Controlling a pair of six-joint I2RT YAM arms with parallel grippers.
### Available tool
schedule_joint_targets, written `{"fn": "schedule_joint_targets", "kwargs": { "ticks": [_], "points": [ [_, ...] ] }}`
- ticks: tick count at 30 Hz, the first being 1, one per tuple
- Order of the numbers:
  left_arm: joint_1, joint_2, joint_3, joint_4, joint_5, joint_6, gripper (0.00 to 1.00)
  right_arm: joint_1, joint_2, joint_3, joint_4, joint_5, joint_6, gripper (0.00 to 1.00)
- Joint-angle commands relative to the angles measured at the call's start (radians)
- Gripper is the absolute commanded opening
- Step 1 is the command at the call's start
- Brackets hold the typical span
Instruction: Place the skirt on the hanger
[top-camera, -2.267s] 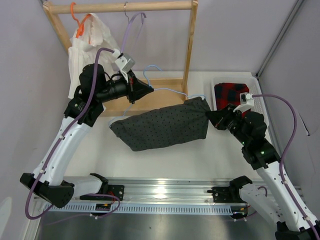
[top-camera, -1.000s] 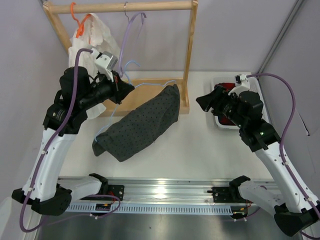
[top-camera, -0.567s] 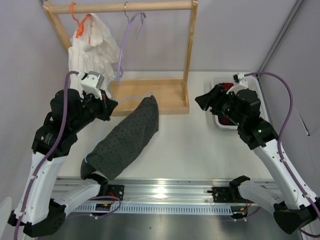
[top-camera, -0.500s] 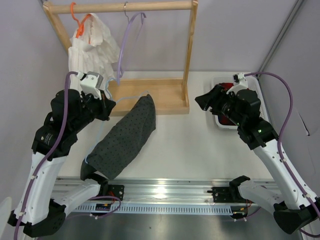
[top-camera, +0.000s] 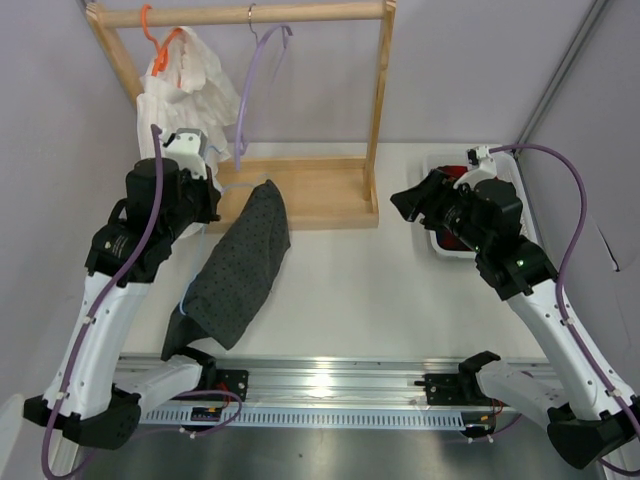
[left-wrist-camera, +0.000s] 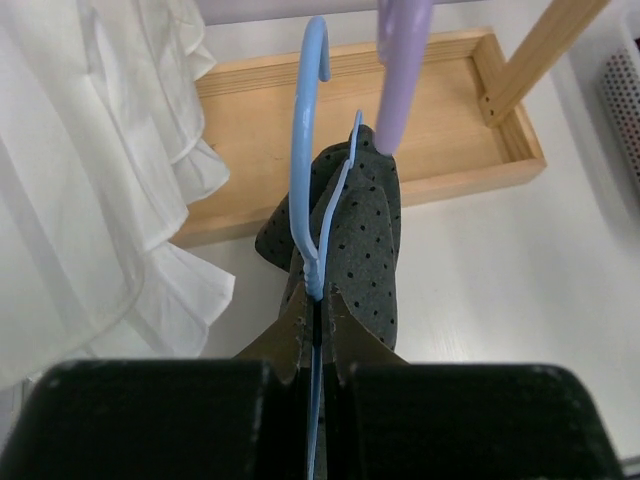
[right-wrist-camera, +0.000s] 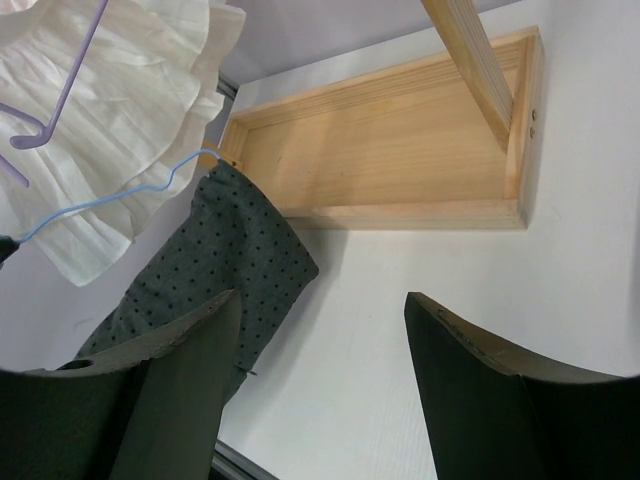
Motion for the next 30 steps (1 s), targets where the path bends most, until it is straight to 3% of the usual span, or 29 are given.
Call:
{"fn": "schedule_joint_targets", "kwargs": {
  "ticks": [1,17,30],
  "points": [
    [0.046,0.031,0.077,0.131,-0.015,-0.02,0.0,-0.004,-0.028,0.015,0.017,0.007,-0.022,0.73],
    [0.092,0.289,0.395,0.191,-0.021,-0.008,0.0,-0.04,-0.04,0.014,0.028,-0.033,-0.038,0.73],
    [0.103,0.455,0.558,0.263,-0.078,0.016,0.0,-0.062,-0.029,0.001,0.042,-0.042,-0.055,0.73]
  ]
}}
